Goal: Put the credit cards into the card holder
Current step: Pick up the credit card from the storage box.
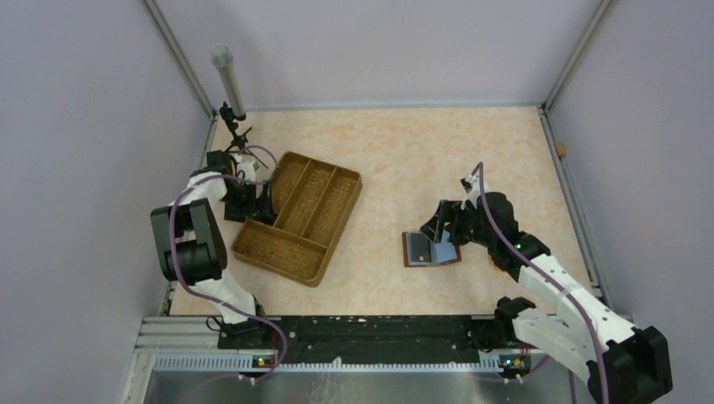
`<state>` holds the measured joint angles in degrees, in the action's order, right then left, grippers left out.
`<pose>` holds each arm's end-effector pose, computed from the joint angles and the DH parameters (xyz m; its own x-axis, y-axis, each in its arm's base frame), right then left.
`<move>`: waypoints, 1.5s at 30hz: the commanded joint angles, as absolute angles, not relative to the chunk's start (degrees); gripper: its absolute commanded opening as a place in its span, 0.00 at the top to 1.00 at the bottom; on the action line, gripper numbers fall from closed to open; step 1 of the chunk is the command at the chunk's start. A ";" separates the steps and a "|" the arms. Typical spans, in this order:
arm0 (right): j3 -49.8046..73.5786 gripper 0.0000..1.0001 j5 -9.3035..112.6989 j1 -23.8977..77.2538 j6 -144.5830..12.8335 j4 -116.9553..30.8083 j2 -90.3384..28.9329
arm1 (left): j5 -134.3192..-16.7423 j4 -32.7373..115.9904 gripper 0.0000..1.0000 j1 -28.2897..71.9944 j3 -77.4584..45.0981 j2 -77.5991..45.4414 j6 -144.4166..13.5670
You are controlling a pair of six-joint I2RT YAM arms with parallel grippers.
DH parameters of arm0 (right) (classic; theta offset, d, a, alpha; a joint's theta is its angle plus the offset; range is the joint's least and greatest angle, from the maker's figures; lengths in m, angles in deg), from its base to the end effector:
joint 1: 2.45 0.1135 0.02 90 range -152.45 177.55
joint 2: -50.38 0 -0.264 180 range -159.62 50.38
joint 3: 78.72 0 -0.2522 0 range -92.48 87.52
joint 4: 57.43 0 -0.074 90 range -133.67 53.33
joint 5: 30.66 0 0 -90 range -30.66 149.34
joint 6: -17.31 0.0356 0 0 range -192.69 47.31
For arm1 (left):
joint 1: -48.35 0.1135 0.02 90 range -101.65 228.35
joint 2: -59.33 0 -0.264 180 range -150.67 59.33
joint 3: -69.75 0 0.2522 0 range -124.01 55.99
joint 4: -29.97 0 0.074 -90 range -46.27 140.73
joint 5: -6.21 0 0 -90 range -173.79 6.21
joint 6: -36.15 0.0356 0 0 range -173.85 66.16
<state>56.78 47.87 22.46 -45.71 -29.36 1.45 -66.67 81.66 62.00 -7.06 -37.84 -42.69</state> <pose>0.1692 0.0864 0.2345 -0.6906 0.1695 -0.7031 -0.2823 0.8318 0.4778 0.3160 0.0660 0.1849 -0.9336 -0.0364 -0.3566 0.0442 0.9756 -0.2151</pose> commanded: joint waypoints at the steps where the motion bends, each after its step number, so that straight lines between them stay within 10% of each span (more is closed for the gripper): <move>1: 56.23 0.19 46.86 21.74 -47.12 -30.26 0.89 | -67.70 83.11 0.06 63.52 -9.14 -38.12 -42.68; 26: 56.58 0.19 45.90 21.61 -46.37 -29.29 2.03 | -77.70 80.86 0.06 65.14 -8.61 -31.69 -46.91; 45: 56.98 0.20 44.93 21.56 -45.62 -29.43 2.21 | -77.91 80.04 0.35 65.14 -8.24 -28.98 -47.80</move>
